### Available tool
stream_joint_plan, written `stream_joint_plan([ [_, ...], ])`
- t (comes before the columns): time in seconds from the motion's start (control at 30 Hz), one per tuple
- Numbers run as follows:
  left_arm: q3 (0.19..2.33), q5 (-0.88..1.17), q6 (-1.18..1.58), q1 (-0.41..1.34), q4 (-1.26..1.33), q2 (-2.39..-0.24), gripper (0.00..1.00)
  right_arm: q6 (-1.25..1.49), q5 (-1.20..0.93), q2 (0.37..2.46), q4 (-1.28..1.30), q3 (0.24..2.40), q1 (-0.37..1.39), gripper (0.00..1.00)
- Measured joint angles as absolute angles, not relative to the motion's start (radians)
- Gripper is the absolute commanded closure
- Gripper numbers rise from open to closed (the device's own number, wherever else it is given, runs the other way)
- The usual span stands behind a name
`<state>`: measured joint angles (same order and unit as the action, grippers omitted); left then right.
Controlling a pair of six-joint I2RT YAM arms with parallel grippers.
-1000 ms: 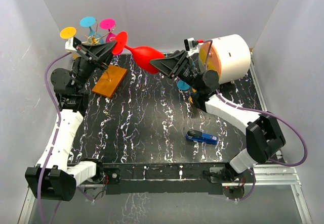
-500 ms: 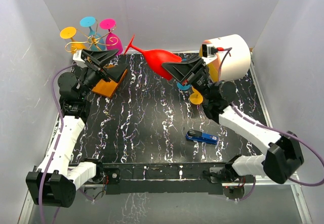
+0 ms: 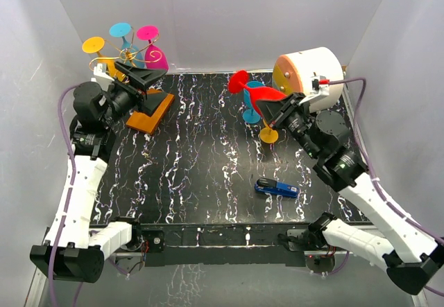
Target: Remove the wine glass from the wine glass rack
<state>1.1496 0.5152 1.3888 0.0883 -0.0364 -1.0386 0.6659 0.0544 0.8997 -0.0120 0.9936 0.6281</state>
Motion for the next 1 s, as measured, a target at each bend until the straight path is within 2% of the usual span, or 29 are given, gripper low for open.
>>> stream_joint_plan([
  [0.27,1.23,0.453,1.417,0.088,-0.171,-1.046,0.01,0.525,0.265,0.771,0.467,1.113,0.628,1.0],
  [0.53,1.277,0.463,1.49,0.088,-0.179,-1.065,0.01,0.616,0.489,0.722,0.84,1.224,0.628,1.0],
  [0.73,1.295,0.475,1.491,0.088,-0.179,-1.074,0.01,0.725,0.645,0.75,1.052,1.287,0.628,1.0],
  [1.0,1.337,0.432,1.275,0.088,-0.252,-1.068,0.01,0.789,0.711,0.843,1.16,1.269,0.628,1.0],
])
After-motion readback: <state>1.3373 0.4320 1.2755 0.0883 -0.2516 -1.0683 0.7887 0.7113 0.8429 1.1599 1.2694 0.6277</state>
